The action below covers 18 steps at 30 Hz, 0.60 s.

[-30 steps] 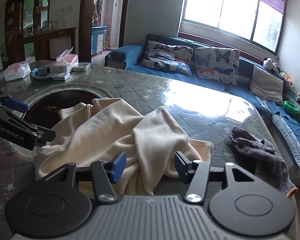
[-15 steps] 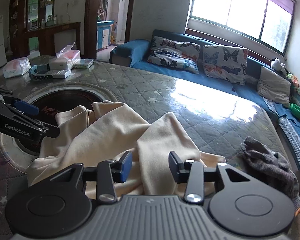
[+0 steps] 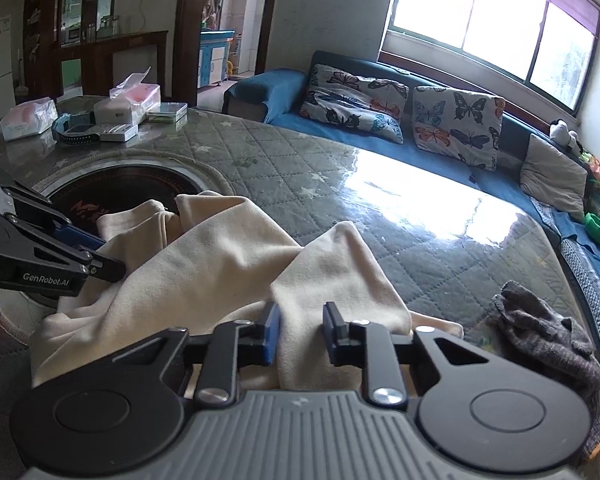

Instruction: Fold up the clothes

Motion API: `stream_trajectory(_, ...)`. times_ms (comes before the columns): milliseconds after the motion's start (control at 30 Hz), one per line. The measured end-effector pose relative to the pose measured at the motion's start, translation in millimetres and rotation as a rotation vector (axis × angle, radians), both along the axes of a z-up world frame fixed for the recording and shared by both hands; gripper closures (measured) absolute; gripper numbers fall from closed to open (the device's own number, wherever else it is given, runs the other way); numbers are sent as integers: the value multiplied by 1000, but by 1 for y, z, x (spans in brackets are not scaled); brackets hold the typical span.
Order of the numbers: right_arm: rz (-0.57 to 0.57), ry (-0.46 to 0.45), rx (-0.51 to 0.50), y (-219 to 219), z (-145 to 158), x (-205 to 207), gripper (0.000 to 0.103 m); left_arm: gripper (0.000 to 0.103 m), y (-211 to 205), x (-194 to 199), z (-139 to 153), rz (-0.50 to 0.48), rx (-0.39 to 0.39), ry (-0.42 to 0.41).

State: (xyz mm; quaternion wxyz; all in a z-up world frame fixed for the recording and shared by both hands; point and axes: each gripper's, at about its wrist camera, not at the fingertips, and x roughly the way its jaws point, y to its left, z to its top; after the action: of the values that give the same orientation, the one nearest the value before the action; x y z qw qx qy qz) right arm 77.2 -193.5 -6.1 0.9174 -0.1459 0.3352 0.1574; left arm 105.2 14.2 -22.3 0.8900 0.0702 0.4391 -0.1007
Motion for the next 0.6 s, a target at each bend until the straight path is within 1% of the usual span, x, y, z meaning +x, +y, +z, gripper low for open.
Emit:
stream_trajectory(67, 5, -4, -12, 1, -1, 0, 87, 89, -1, -1, 0, -7, 9, -9)
stream_trajectory(100, 7, -3, -15, 2, -1, 0, 89, 89, -1, -1, 0, -8, 11, -11)
stream_trajectory(267, 4, 4, -22, 4, -4, 0, 89, 89, -3, -1, 0, -24, 15, -16)
stream_trajectory(367, 8, 3, -36, 7, -5, 1, 89, 86, -5, -1, 0, -34, 28, -17)
stream_trajectory(433, 9, 2, -33, 8, -5, 1, 89, 86, -4, -1, 0, -38, 33, -18)
stream_trajectory(500, 8, -2, -36, 9, -5, 1, 89, 88, -4, -1, -1, -43, 37, -19)
stream_trajectory(533, 3, -5, -40, 8, -5, 1, 90, 89, -4, -1, -1, -45, 39, -19)
stream_trajectory(567, -2, -8, -42, 7, -5, 1, 93, 92, -4, -1, -1, -44, 39, -20)
stream_trajectory(600, -8, -12, -41, 6, -5, 1, 97, 95, -4, -1, 0, -43, 39, -23)
